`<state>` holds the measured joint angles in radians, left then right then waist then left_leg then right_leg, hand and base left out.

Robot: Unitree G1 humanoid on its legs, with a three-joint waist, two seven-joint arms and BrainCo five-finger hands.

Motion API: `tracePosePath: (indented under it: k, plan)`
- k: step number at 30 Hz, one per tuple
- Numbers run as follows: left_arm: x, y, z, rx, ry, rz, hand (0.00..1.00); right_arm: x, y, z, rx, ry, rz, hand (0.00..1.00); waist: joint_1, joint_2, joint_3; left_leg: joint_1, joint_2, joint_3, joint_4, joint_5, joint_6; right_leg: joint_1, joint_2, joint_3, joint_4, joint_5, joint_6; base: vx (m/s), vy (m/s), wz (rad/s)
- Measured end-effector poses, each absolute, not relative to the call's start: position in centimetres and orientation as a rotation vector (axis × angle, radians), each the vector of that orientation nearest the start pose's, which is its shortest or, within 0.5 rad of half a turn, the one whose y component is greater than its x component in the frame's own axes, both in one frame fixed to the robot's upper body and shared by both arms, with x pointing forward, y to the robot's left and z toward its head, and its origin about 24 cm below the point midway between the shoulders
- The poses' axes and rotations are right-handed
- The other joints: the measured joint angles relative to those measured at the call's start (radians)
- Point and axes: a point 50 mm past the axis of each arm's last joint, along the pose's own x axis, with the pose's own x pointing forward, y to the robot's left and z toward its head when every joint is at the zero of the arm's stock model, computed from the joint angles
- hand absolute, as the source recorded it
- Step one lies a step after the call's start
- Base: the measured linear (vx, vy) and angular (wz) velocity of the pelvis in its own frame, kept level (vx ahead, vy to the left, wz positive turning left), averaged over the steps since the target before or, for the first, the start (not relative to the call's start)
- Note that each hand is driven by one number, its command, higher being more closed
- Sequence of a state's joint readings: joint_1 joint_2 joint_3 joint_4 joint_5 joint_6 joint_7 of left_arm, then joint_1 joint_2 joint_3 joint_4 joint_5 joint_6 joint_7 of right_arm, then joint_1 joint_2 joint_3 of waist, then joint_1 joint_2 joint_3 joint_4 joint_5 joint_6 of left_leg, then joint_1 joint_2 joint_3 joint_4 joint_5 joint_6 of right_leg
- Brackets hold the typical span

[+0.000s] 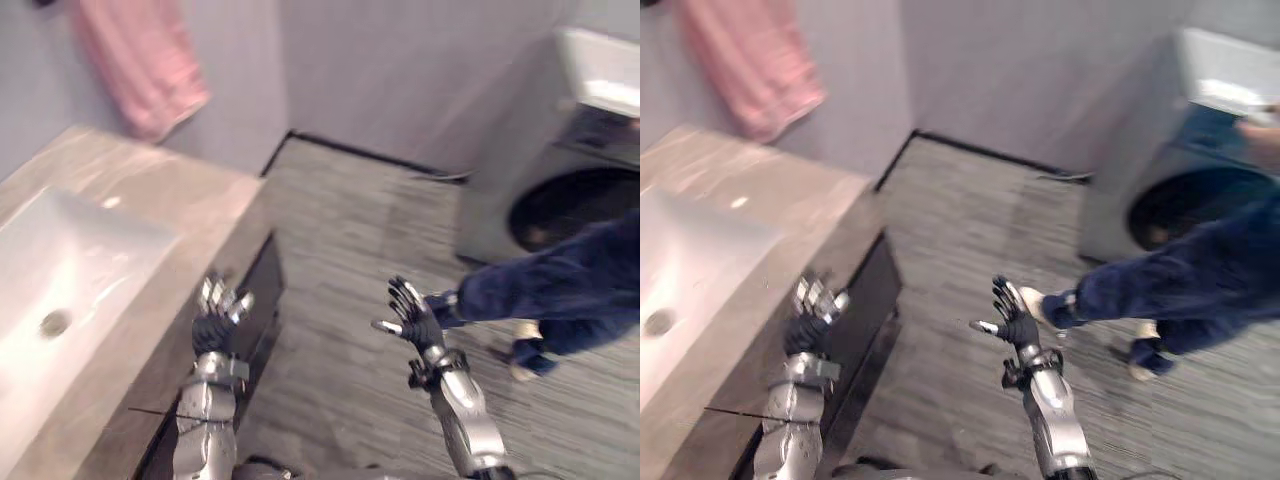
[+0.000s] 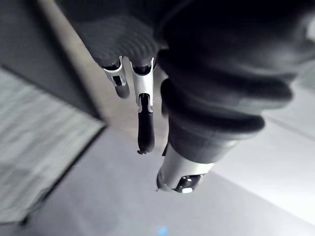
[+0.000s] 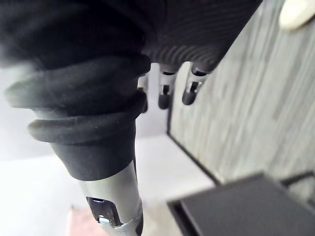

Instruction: Organize washtable

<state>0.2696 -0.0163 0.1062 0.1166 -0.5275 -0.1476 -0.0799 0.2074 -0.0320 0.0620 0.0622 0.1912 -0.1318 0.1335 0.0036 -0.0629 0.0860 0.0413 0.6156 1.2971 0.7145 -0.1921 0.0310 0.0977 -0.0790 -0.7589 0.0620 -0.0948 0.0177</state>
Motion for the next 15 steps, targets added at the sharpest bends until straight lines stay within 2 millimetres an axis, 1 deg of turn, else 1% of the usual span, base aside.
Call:
tracePosePath:
  k: [1,2,3,4,5,6,7,8,9,10,11,12,13,14,15]
  plan:
    - [17.4,17.3,-4.2,-0.559,0.252,0.226,0.0,20.0,-16.8,-0.7,0.162,0.125,0.024,0.0,-0.029,0.008,0.013,-0.041,-0.009,-0.001,-0.065,-0.016,-0.027,-0.009,0.019,0.055,-0.013,0.0,0.0,0.06,0.051,-0.92]
    - [17.0,16.7,-4.6,-0.574,0.274,0.224,0.0,19.9,-17.3,-0.8,0.156,0.13,0.006,0.0,-0.035,0.011,0.018,-0.055,-0.021,0.0,-0.106,-0.019,-0.024,-0.021,0.027,0.075,-0.013,0.0,0.0,0.07,0.077,-1.18]
    - [16.3,16.5,-5.1,-0.575,0.309,0.225,0.0,19.2,-17.8,-1.5,0.162,0.159,-0.026,0.0,-0.053,-0.006,0.019,-0.033,-0.045,-0.009,-0.151,-0.015,-0.054,-0.034,0.028,0.118,-0.014,0.001,0.0,0.11,0.048,-0.92]
    - [16.2,16.6,-5.2,-0.585,0.313,0.241,0.0,18.3,-18.1,-2.0,0.177,0.185,-0.067,0.0,-0.071,-0.003,0.024,-0.014,-0.055,-0.027,-0.154,-0.009,-0.054,-0.03,0.029,0.145,-0.015,0.003,0.003,0.12,0.042,-0.84]
    - [16.1,16.8,-5.2,-0.584,0.312,0.256,0.0,18.0,-18.2,-2.3,0.182,0.195,-0.081,0.0,-0.077,-0.004,0.023,0.003,-0.062,-0.052,-0.159,-0.008,-0.054,-0.024,0.027,0.165,-0.012,0.003,0.003,0.08,0.033,-1.0]
    - [15.7,17.4,-5.4,-0.58,0.317,0.296,0.0,17.5,-18.2,-2.9,0.199,0.222,-0.087,0.0,-0.078,0.009,0.029,0.05,-0.07,-0.144,-0.165,0.006,-0.036,-0.013,0.033,0.223,0.015,-0.001,0.006,0.02,0.028,-1.69]
    - [14.6,19.0,-5.5,-0.558,0.309,0.367,0.0,17.4,-17.8,-3.0,0.225,0.227,-0.085,0.0,-0.073,0.031,0.017,0.056,-0.033,-0.314,-0.087,0.034,0.017,0.014,0.092,0.321,-0.087,0.022,0.008,-0.03,-0.025,-2.01]
    - [14.1,20.0,-5.4,-0.54,0.293,0.407,0.0,17.5,-17.4,-3.0,0.24,0.219,-0.079,0.0,-0.069,0.026,0.017,0.037,-0.02,-0.412,-0.009,0.059,0.066,0.031,0.115,0.364,-0.135,0.084,-0.032,-0.06,-0.087,-2.66]
    - [13.3,20.5,-5.7,-0.542,0.304,0.467,0.0,17.9,-17.4,-2.7,0.247,0.203,-0.077,0.0,-0.042,0.041,0.016,-0.057,-0.09,-0.712,0.047,-0.039,-0.022,0.039,0.111,0.455,-0.13,0.077,-0.043,-0.04,-0.015,-2.04]
    - [13.3,20.5,-5.7,-0.543,0.302,0.466,0.0,17.9,-17.6,-2.6,0.245,0.2,-0.085,0.0,-0.041,0.049,0.016,-0.076,-0.117,-0.772,0.043,-0.069,-0.045,0.028,0.108,0.487,-0.12,0.076,-0.045,0.03,0.154,-2.54]
    - [13.6,20.3,-5.5,-0.548,0.29,0.454,0.0,18.3,-18.4,-2.5,0.245,0.19,-0.104,0.0,-0.017,0.074,0.021,-0.154,-0.246,-0.982,-0.002,-0.141,-0.072,-0.015,0.092,0.597,-0.084,0.073,-0.046,0.08,0.301,-2.41]
    - [13.9,20.1,-5.2,-0.559,0.267,0.451,0.0,18.9,-18.5,-2.7,0.257,0.194,-0.108,0.0,0.006,0.073,0.034,-0.194,-0.361,-1.139,-0.085,-0.152,-0.082,-0.057,0.079,0.699,-0.036,0.072,-0.044,0.07,0.292,-2.69]
    - [13.9,20.2,-5.1,-0.556,0.258,0.454,0.0,19.1,-18.5,-2.8,0.261,0.196,-0.107,0.0,0.015,0.073,0.042,-0.199,-0.396,-1.199,-0.147,-0.146,-0.09,-0.069,0.078,0.742,-0.014,0.066,-0.035,0.04,0.282,-2.67]
    - [13.8,20.3,-4.9,-0.551,0.244,0.46,0.0,19.3,-18.6,-2.7,0.267,0.187,-0.105,0.0,0.017,0.086,0.046,-0.186,-0.452,-1.326,-0.282,-0.067,-0.13,-0.098,0.082,0.827,0.037,0.031,0.014,0.04,0.241,-2.52]
    - [13.5,20.7,-5.1,-0.545,0.254,0.481,0.0,19.4,-18.3,-2.8,0.282,0.193,-0.1,0.0,0.026,0.071,0.048,-0.135,-0.487,-1.363,-0.28,-0.067,-0.136,-0.128,0.077,0.916,0.085,-0.001,0.045,0.06,0.207,-2.24]
